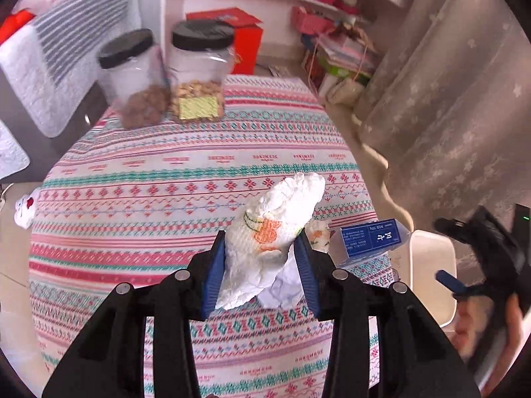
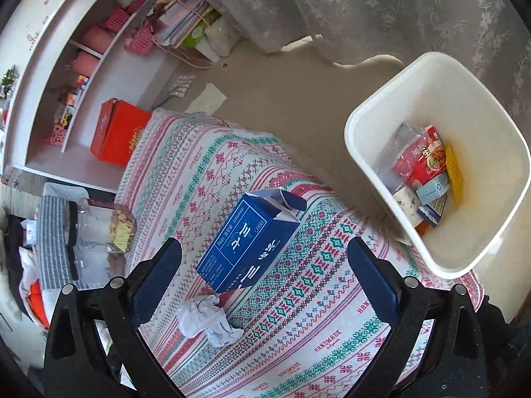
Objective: Collect trash
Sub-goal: 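Grasp the blue milk box with the right gripper while the left gripper holds the tissue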
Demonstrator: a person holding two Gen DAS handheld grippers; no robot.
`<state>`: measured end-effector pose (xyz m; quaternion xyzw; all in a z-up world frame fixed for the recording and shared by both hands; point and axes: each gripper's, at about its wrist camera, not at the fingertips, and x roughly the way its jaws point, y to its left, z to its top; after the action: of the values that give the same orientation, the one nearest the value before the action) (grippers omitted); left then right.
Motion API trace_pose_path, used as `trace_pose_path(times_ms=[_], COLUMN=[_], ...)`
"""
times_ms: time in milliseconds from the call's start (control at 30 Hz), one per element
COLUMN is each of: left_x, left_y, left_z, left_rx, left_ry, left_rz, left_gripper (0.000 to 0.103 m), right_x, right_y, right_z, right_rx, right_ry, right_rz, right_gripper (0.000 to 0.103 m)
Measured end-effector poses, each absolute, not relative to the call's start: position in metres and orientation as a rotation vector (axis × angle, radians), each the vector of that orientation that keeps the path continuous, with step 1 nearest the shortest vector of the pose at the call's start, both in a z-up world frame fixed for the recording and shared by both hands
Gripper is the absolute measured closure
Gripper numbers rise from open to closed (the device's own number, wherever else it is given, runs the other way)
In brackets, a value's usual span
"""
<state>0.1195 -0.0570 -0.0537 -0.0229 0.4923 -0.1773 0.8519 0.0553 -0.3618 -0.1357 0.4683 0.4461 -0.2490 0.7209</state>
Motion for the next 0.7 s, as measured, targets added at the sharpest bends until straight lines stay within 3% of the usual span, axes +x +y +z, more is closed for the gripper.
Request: trace_pose_path(times_ms=[167,533,633,667,700], left_x=[0.066,0.075,0.074,0.074,0.073], left_y=[0.001,0.053,0.056,0.057,0.058], left_z=[-0.028,-0.054,-0.055,-0.056,-0.056], left_rx=[-0.155,-0.211,-0.208,-0.209,-0.212], left_ry=[0.900,0.972,0.976,0.976,0.976], left_rz=[-0.290,-0.215,-0.211,-0.206,-0.203], left_gripper=[0.061,0.061,0.061,0.061,0.061], right_x=[0.074,0.101,0.111,0.114,0.116], right_y=[-0.350,-0.337,-0.323,-0.322,-0.324], right_z=[-0.170,-0.196,-0.198,-0.199,-0.200], right_rx=[1.111,1.083,1.014,1.000,0.993], right_ry=[1.048,1.071,1.102,1.104,1.098], right_rz=[-0.621,-0.664,-0.607,-0.582,-0.566], right_gripper=[0.007,0.009,0.020,0.036,0.043])
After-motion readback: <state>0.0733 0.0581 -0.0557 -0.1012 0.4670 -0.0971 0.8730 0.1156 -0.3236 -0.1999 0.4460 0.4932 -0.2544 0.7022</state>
